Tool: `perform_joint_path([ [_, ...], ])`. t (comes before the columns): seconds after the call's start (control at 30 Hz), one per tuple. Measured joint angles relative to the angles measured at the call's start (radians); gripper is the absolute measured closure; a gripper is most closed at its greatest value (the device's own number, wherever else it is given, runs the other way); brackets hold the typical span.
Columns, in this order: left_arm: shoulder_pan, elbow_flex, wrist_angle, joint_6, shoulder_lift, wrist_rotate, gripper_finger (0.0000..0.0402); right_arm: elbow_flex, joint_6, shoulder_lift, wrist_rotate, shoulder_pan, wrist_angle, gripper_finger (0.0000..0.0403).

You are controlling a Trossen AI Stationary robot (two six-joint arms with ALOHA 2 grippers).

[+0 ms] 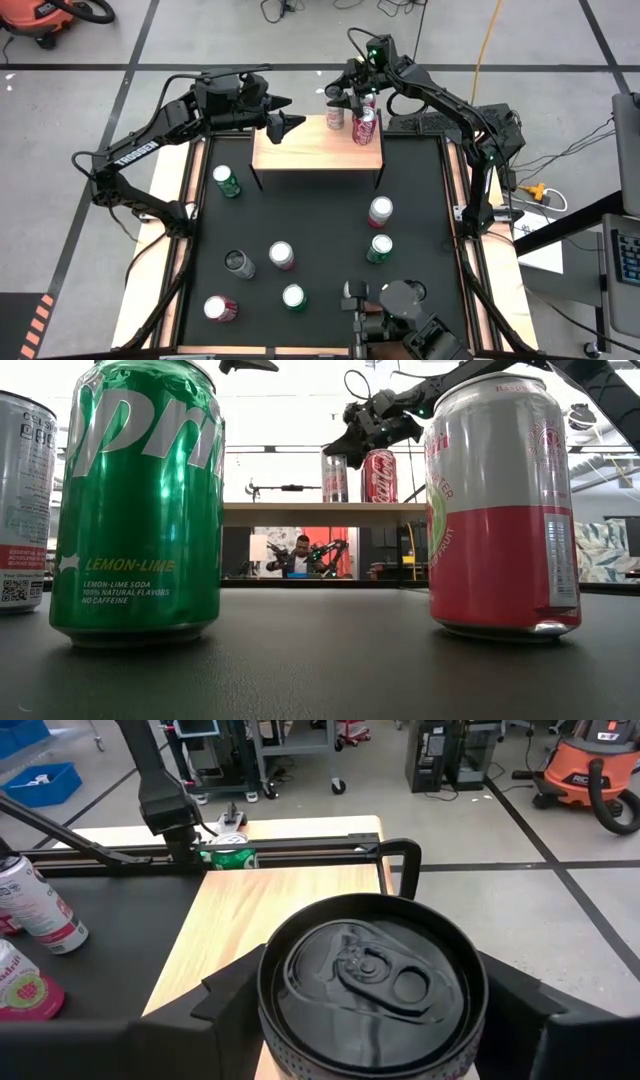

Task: Place canned beverage on shelf
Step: Put the top white pink soda can on the shelf

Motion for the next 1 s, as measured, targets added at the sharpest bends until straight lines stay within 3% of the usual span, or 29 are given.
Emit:
perform_joint_path([
  [1.0, 0.000, 0.000, 0.000, -0.004, 0.000, 0.000, 0.0016, 0.001, -0.021, -0.001, 0.028, -0.001, 0.001, 0.0149],
])
